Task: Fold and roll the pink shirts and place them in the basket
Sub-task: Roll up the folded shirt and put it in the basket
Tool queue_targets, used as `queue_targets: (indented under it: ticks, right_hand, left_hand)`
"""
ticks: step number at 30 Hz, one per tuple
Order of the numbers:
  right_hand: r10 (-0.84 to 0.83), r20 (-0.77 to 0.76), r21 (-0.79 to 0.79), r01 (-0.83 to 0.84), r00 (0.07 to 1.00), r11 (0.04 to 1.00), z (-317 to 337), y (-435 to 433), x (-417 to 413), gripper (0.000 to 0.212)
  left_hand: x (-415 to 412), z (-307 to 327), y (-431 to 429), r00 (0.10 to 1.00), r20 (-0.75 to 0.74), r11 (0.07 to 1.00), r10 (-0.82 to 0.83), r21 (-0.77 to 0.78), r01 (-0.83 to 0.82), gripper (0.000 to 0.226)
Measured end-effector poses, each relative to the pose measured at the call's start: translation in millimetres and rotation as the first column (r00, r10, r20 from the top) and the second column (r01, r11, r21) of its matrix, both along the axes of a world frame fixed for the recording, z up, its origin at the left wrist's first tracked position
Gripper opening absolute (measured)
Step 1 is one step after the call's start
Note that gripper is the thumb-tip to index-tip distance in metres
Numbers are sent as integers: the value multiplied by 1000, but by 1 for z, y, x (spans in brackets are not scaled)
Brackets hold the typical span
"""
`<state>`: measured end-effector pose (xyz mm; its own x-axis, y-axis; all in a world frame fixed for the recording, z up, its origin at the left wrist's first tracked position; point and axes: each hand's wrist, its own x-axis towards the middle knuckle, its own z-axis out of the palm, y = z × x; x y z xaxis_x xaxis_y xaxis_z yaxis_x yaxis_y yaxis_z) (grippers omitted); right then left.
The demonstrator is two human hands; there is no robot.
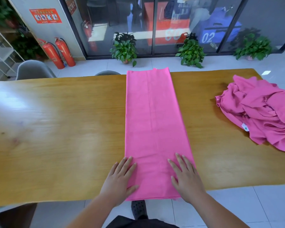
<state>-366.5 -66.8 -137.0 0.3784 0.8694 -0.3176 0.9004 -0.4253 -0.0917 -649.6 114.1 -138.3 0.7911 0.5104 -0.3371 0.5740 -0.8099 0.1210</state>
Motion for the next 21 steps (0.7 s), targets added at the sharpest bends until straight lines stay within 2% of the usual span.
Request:
queue_targets:
  ticks: [9,13,17,21]
  right_hand:
    - [-53,-60,40,55,997,998,1,-40,6,74]
    - [-74,-61,47,77,995,996,6,-39,5,75]
    - [-139,-48,-19,138,989,990,18,-23,-2,69]
    - [-209,-49,8,209,977,978,28,4,-12,68]
  left_hand:
    - [-16,13,-12,985,-69,988,157,0,-157,88]
    - [-19,25,-12,982,-65,984,175,-30,-177,78]
    - [-5,37,3,976,-9,976,217,-27,-217,57]
    - [14,47,33,969,9,968,247,-41,-246,53]
